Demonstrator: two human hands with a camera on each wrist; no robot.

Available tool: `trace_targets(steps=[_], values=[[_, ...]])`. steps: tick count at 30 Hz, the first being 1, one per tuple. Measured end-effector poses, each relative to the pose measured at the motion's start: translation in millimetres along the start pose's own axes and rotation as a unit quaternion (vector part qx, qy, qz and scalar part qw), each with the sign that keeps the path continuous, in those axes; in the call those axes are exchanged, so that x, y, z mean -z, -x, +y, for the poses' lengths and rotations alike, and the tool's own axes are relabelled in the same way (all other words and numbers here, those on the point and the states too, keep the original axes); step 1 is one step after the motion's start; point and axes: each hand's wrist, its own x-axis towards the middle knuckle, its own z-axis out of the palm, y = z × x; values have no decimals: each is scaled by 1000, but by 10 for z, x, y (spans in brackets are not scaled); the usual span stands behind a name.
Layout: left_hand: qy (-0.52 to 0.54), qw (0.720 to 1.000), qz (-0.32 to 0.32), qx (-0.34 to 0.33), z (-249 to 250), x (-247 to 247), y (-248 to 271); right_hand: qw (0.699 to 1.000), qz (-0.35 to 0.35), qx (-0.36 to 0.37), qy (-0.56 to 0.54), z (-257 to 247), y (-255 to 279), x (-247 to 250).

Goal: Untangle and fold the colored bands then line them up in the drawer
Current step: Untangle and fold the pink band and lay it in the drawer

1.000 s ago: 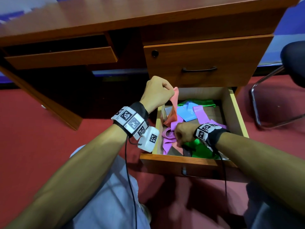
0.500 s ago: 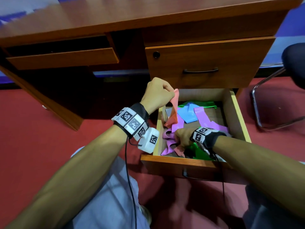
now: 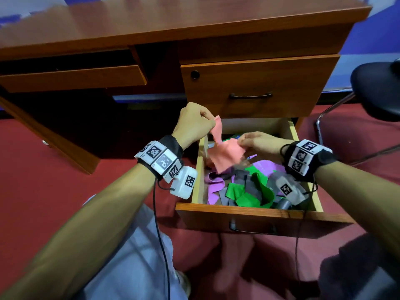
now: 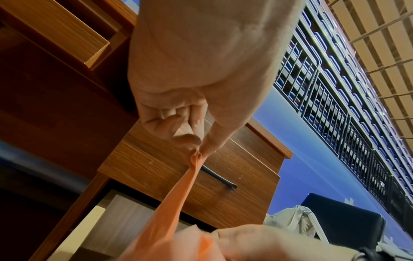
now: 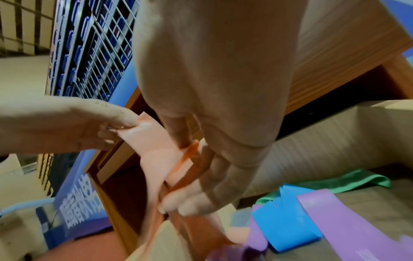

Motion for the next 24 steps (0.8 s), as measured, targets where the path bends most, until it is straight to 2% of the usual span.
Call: trace_targets(steps=[4,8,10,12,14,16,20,22,24], values=[[-10,1000,-2,0,48,-54,26,988,21,-41,150,193,87,92],[-22,1000,-5,-1,98,-132,44,958,-74,-111,253,179,177,144],[-24,1000,-10,-1,119,-158,54,918,-126,-169,335,106,232,134],[-26,1000,-15,-1,130,-173,57,849,-174,-232,443,70,261,108],[-34,999,-22,-4,128,-178,58,798,-169,-242,525,135,228,81],[-40,999,-26,-5,123,-178,60,792,-138,-204,558,260,134,56],[-44,999,-28,-5,111,-173,57,809,-85,-112,570,434,-1,-58],[-43,999,-30,0,108,-171,56,801,-95,-111,581,467,-14,-112],[-43,999,-34,1,106,-170,60,795,-135,-125,578,510,-41,-130]])
